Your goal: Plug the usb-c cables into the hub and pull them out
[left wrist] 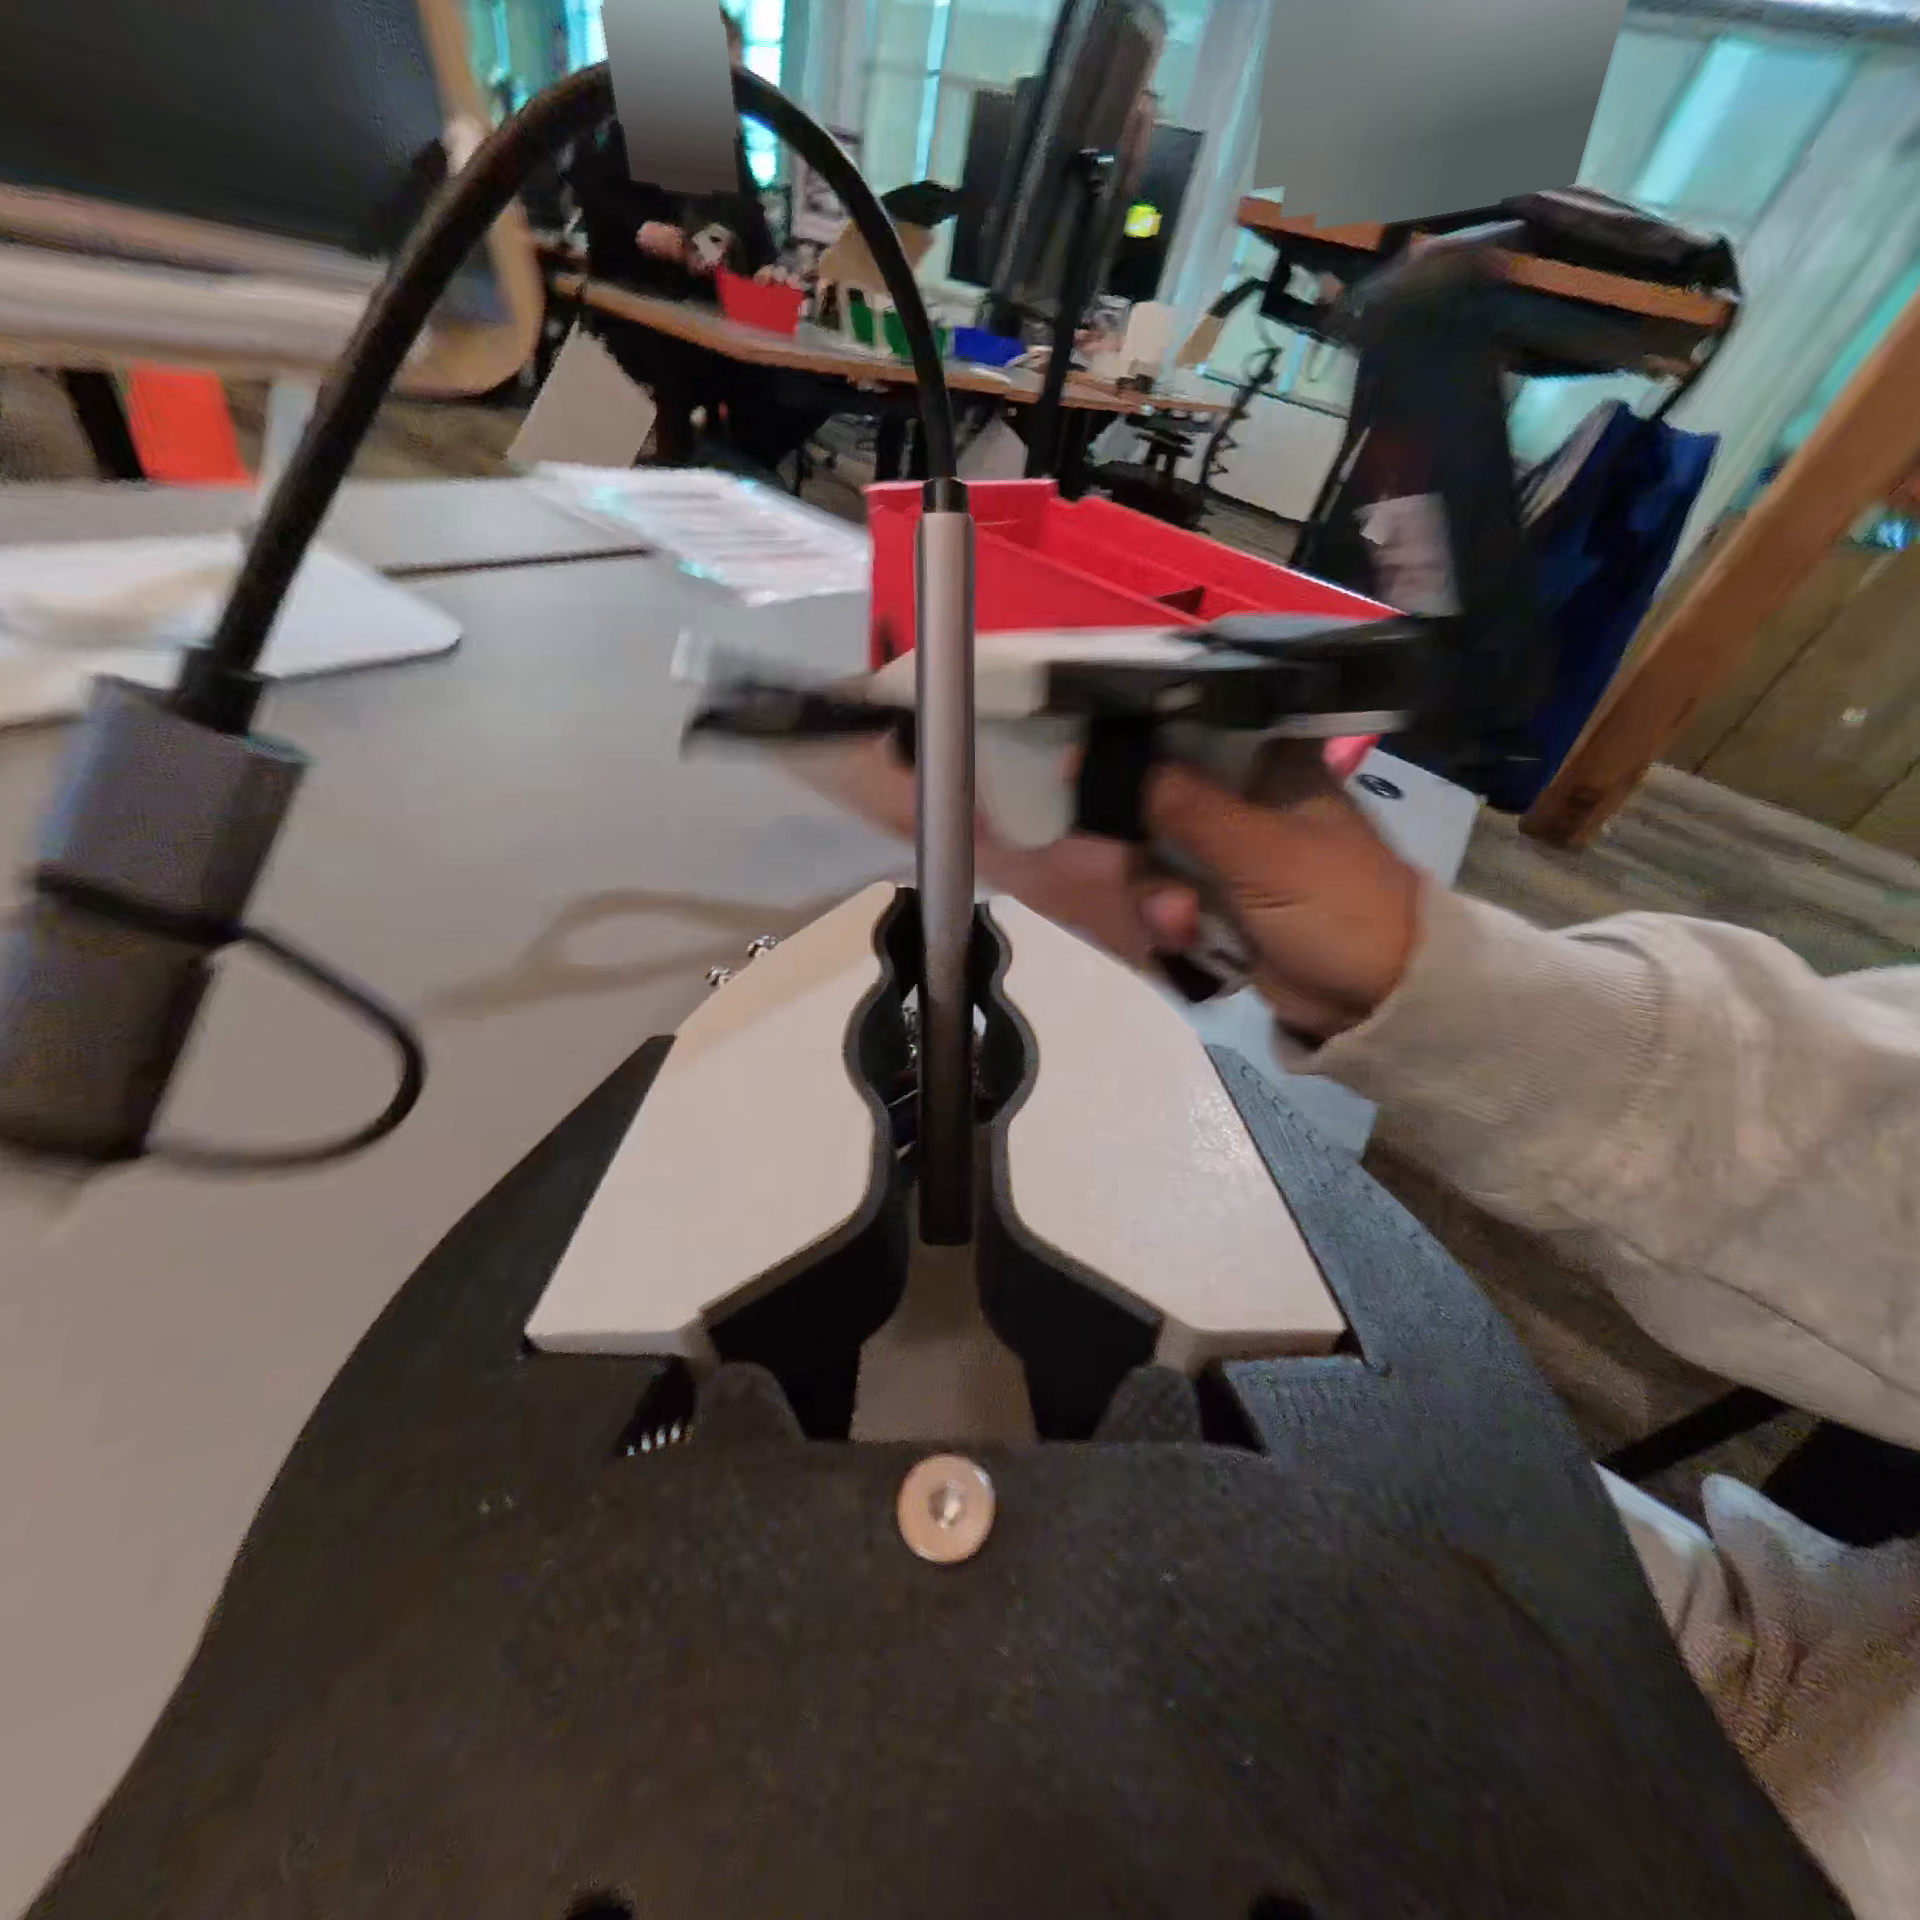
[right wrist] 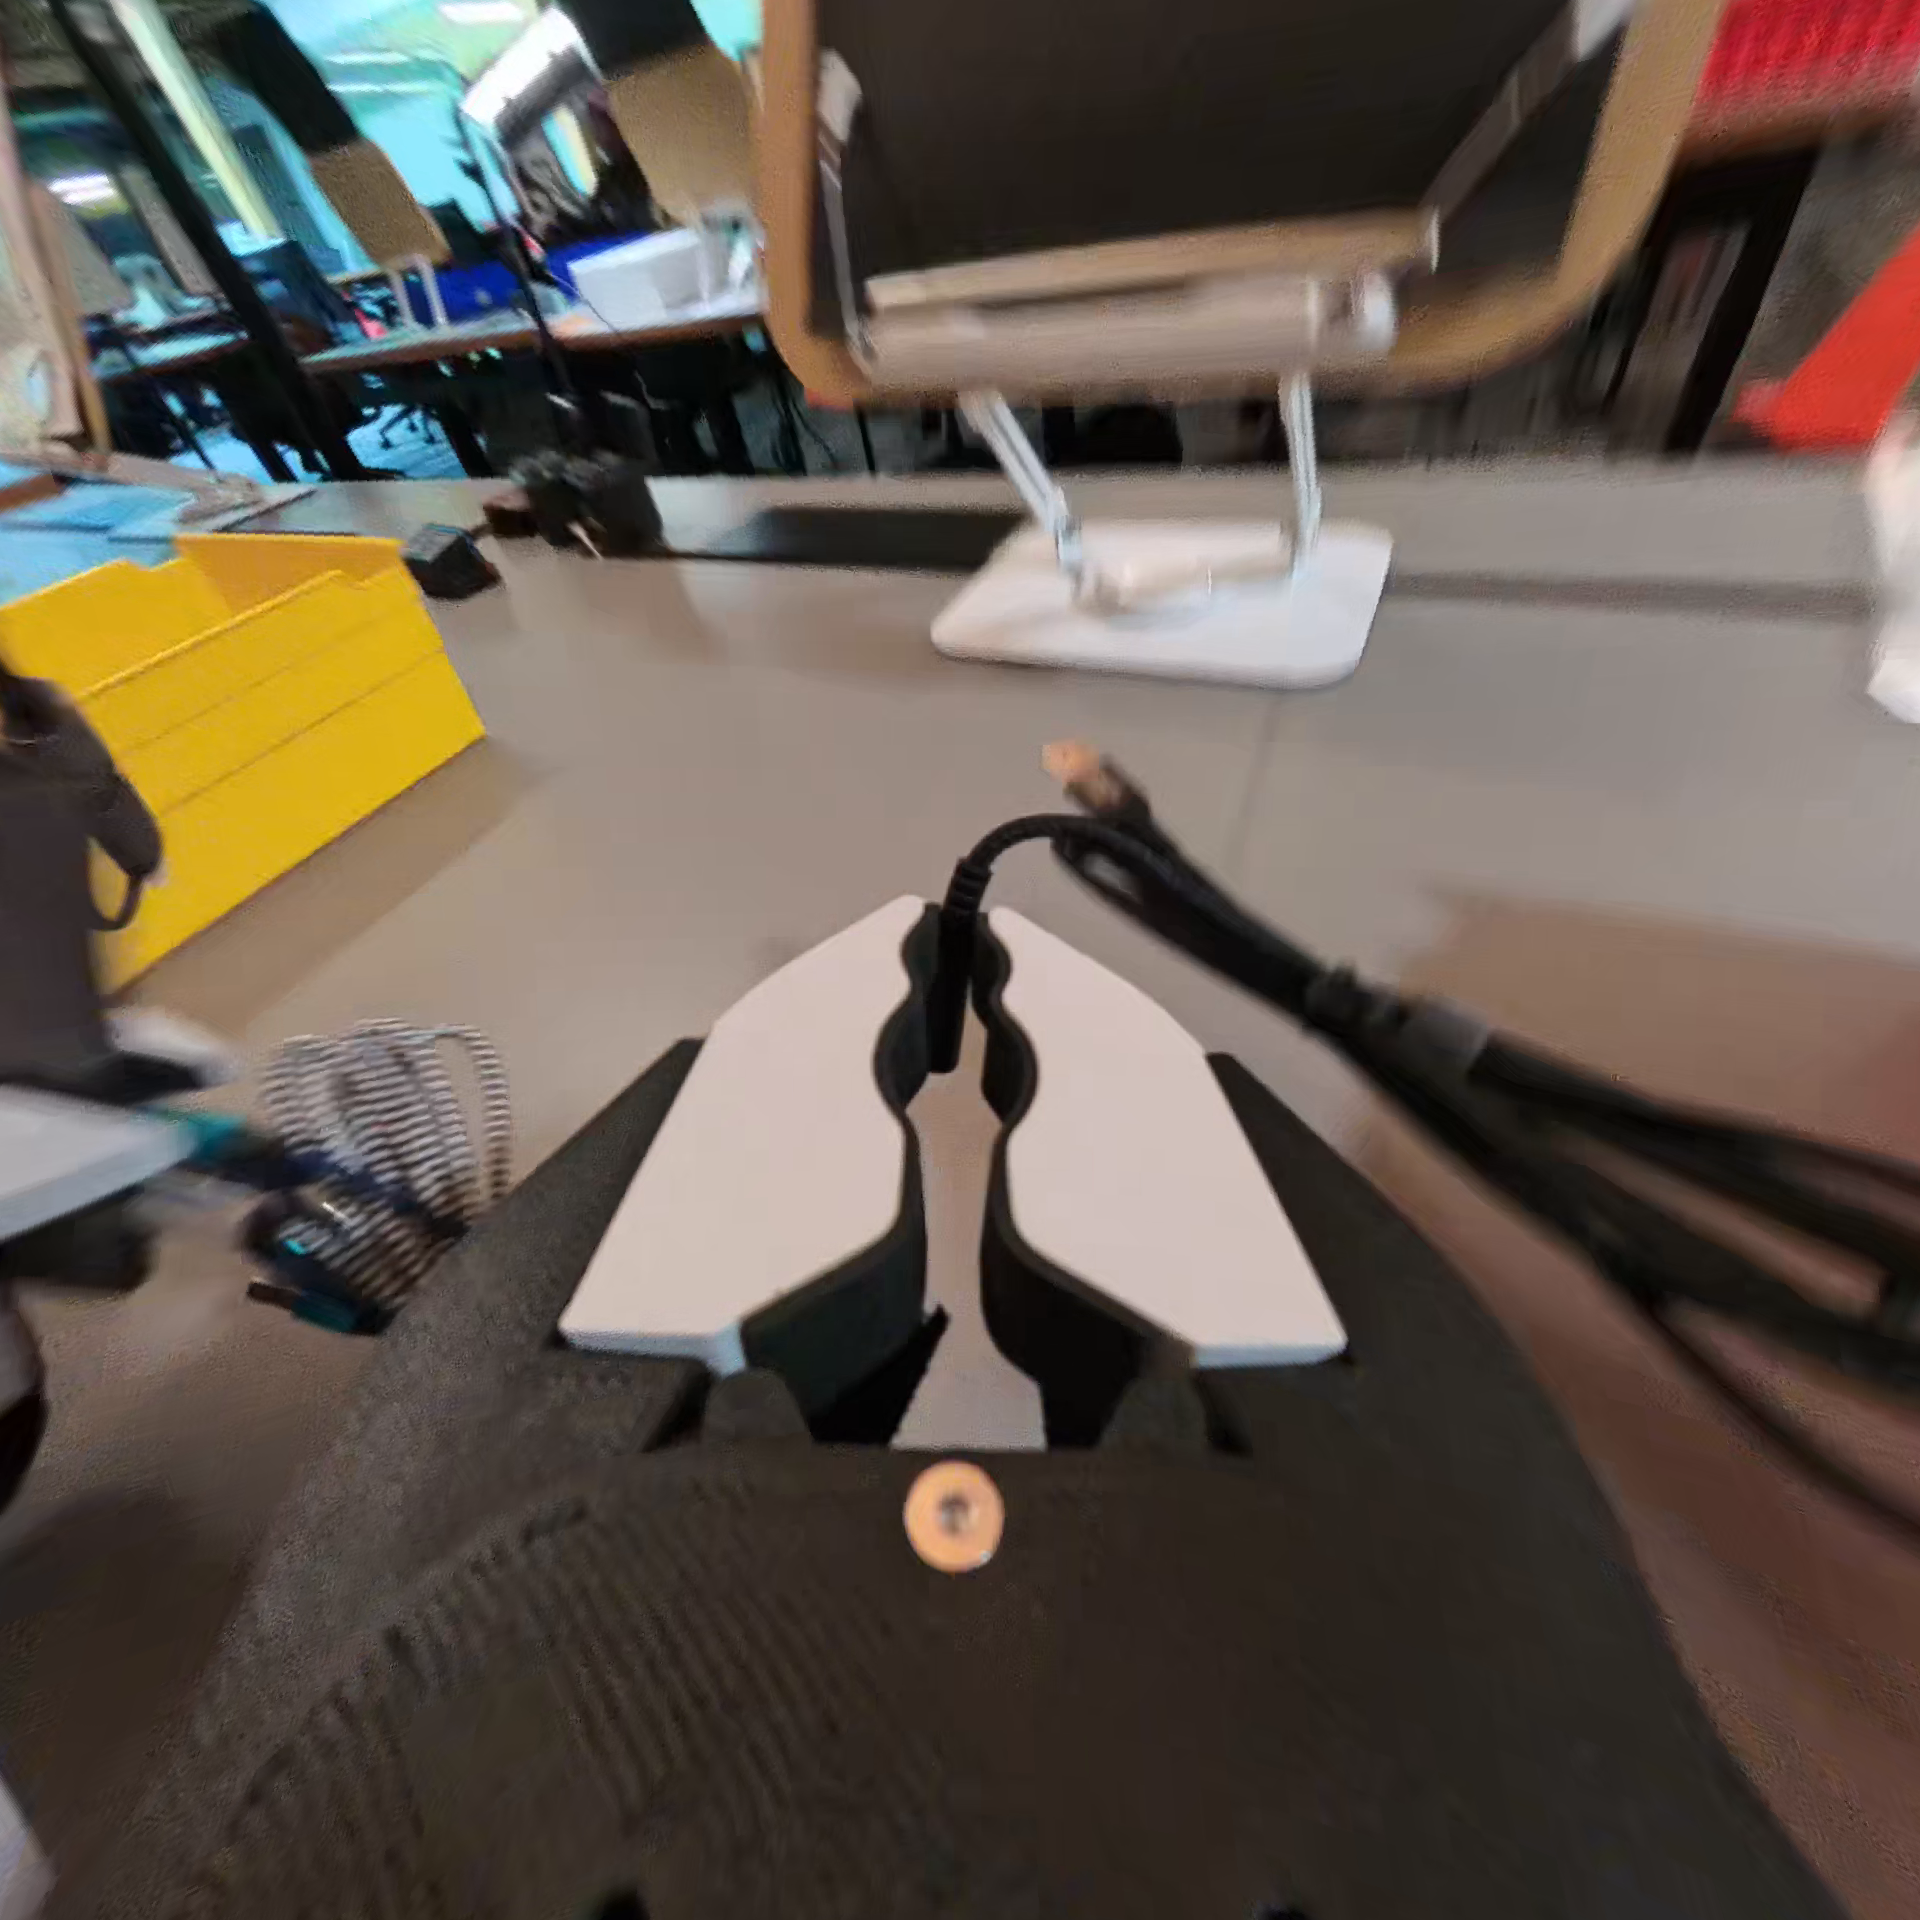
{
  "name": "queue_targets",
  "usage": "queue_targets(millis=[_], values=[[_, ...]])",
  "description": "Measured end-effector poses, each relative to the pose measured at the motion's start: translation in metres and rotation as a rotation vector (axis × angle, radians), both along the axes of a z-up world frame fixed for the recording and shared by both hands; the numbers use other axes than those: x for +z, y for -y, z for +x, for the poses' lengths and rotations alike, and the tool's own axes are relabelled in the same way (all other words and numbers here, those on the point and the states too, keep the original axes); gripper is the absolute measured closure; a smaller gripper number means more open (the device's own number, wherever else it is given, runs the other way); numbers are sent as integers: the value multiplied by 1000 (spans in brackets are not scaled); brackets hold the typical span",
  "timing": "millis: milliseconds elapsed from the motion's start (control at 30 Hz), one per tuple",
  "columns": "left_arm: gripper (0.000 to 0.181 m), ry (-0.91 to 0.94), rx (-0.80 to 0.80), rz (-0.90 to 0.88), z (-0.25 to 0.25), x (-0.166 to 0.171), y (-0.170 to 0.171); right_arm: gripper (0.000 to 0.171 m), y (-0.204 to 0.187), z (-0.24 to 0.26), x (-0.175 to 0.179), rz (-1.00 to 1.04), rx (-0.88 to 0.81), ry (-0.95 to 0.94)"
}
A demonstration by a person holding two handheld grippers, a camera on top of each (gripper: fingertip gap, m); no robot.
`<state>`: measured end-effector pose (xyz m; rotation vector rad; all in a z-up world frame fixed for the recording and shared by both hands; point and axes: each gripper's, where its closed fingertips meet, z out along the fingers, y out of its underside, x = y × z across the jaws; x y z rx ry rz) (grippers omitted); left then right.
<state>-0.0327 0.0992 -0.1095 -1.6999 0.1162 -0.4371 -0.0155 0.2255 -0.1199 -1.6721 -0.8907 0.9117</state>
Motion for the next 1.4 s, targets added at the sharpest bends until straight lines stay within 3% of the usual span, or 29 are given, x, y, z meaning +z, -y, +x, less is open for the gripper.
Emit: queue_targets(millis=[133, 367, 633, 733, 867, 1033, 1133, 1267, 1300, 1400], values=[[173, 63, 41, -33, -32, -13, -1, 165, 27, -6, 20, 159, 79, -13], [174, 128, 69, -41, -51, -16, -2, 165, 9, 16, 51, 154, 50, -122], [174, 129, 61, -56, -52, -23, -5, 165, -28, 101, 145, 398, -136, -186], [173, 126, 60, -60, -51, -25, -5, 165, -48, 138, 159, 421, -138, -130], [174, 125, 61, -60, -52, -25, -5, 165, -74, 184, 144, 306, -69, -49], [173, 137, 56, -61, -51, -26, -6, 165, -90, 228, 123, 148, 21, -119], [174, 142, 56, -61, -52, -26, -6, 165, -93, 235, 87, 27, 95, -14], [174, 156, 57, -64, -53, -27, -7, 116, -124, 246, 20, -102, -51, 185], [174, 161, 56, -65, -54, -27, -7, 95, -131, 248, 18, -112, -98, 178], [174, 168, 58, -67, -54, -27, -7, 94, -142, 248, 57, -12, -230, 72]])
